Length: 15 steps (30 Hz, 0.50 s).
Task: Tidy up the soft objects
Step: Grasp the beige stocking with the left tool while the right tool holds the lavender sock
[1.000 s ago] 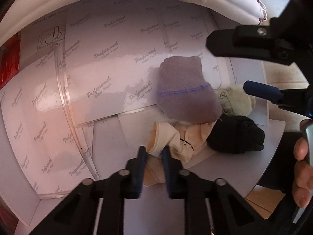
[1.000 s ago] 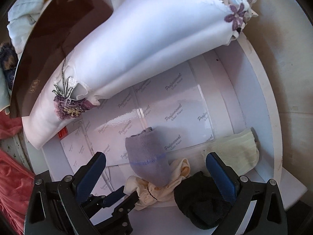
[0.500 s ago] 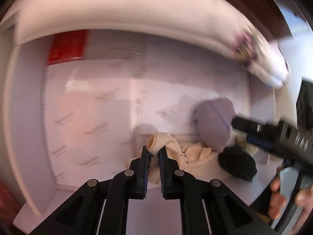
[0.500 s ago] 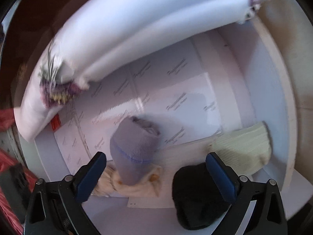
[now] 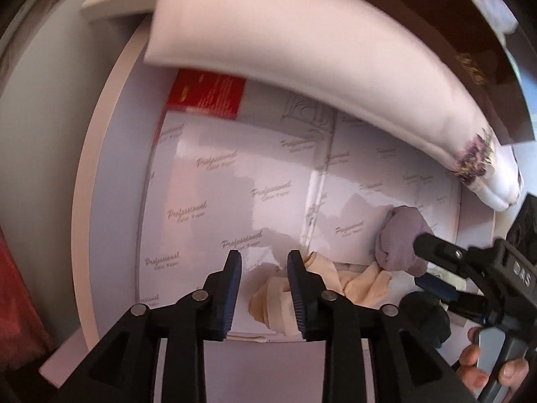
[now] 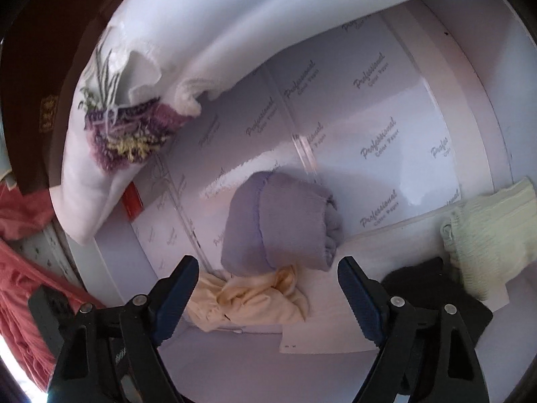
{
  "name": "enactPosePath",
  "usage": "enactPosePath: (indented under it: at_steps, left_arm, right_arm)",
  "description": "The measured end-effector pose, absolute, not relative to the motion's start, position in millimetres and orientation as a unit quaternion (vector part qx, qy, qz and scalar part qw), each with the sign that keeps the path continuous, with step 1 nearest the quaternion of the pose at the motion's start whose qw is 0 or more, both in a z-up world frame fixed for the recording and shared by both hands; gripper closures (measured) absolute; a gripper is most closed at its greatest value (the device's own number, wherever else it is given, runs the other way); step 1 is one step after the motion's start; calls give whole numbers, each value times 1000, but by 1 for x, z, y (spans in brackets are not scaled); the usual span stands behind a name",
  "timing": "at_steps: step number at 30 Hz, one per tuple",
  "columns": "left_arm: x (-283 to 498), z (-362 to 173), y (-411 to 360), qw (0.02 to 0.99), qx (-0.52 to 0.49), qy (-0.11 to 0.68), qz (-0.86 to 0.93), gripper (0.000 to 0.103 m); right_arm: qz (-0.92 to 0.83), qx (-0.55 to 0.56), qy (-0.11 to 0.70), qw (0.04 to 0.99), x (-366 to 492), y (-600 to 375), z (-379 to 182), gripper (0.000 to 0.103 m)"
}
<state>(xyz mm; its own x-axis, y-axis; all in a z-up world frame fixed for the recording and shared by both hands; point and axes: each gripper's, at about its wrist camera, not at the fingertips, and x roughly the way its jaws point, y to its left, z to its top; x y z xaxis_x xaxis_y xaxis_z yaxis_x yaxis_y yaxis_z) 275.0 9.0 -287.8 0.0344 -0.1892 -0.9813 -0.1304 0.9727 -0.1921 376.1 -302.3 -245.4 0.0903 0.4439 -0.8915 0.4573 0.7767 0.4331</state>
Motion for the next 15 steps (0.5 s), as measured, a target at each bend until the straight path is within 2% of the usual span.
enactPosePath:
  at_steps: [10, 11, 13, 15]
  left_arm:
    - [272, -292, 11, 705, -113, 700, -14, 74]
    - [277, -296, -2, 704, -115, 700, -12, 74]
    - [278, -299, -4, 703, -114, 701, -13, 74]
    - [278, -310, -7, 704, -111, 701, -13, 74]
  right_arm:
    - [-23, 290, 688, 664, 392, -284, -265, 18]
    - [-25, 276, 690, 669, 394, -280, -266, 25]
    - [-23, 257, 692, 674, 399, -272, -269, 28]
    - [-26, 232, 687, 688, 399, -265, -265, 36]
